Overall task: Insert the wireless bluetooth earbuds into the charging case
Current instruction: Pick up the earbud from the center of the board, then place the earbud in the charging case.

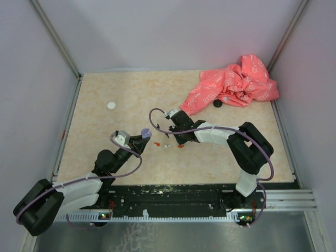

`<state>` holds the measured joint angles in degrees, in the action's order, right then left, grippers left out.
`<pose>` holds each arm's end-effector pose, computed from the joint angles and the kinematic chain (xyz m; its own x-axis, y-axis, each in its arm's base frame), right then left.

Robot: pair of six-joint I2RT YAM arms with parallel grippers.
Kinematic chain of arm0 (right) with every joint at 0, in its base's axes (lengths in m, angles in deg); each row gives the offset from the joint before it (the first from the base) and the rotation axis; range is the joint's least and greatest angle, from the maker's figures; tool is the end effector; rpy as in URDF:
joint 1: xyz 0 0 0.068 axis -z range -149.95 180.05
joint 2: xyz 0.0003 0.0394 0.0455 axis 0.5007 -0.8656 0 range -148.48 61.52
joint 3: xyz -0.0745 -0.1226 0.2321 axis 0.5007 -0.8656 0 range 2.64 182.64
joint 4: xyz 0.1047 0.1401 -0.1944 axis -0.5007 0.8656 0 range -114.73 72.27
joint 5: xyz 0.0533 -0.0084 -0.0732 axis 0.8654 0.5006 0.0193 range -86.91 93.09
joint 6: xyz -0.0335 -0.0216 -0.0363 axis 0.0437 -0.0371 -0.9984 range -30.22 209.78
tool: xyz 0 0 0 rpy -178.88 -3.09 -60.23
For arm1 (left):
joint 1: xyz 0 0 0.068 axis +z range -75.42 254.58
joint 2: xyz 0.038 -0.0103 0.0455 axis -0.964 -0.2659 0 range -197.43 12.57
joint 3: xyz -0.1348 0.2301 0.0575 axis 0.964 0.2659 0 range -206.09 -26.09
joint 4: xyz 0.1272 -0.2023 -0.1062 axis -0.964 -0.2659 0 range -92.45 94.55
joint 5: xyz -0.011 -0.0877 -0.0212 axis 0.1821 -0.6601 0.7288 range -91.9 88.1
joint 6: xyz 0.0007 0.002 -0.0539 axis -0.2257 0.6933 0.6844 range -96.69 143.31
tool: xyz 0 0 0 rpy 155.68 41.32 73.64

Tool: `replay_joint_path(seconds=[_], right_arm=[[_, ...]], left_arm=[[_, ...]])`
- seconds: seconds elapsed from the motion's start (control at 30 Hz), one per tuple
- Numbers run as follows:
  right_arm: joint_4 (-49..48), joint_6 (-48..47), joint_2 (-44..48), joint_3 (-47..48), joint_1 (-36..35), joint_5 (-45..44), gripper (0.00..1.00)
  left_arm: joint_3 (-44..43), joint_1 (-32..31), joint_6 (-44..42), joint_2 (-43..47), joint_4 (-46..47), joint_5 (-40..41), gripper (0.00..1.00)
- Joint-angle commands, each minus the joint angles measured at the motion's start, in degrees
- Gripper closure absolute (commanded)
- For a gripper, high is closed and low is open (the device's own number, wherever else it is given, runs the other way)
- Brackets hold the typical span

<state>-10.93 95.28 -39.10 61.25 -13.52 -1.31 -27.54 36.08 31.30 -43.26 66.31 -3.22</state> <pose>0.2572 0.2409 0.1630 -0.6595 -0.4955 -0.5654 -0.5954 0.8033 -0.0095 0.1342 -0.1077 0.1818 0.0105 -0.1859 -0.9825 0.6479 0.7497 -0.1349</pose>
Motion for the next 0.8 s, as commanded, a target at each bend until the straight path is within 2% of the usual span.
replay_joint_path(seconds=[0.0, 0.1, 0.33, 0.53, 0.77], right_arm=[[-0.71, -0.53, 3.15, 1.63, 0.42, 0.28, 0.88], [-1.53, -0.25, 5.20, 1.03, 0.37, 0.78, 0.88], [-4.88, -0.03, 18.39, -0.38, -0.75, -0.07, 0.88], [-10.84, -1.03, 27.50, -1.15, -5.50, -3.74, 0.88], [-20.76, -0.85, 35.57, -4.10, -8.44, 0.72, 0.89]], left_arm=[[-0.98, -0.17, -0.40, -0.11, 3.10, -0.83, 1.00], [-1.18, -0.17, -1.21, 0.18, 3.11, -1.61, 1.00], [-1.85, -0.17, -4.57, -0.13, 4.82, -2.54, 1.00], [-2.36, -0.17, -8.78, -3.02, 13.96, -5.43, 1.00], [-5.72, -0.17, -9.98, -6.68, 20.68, -12.04, 1.00]])
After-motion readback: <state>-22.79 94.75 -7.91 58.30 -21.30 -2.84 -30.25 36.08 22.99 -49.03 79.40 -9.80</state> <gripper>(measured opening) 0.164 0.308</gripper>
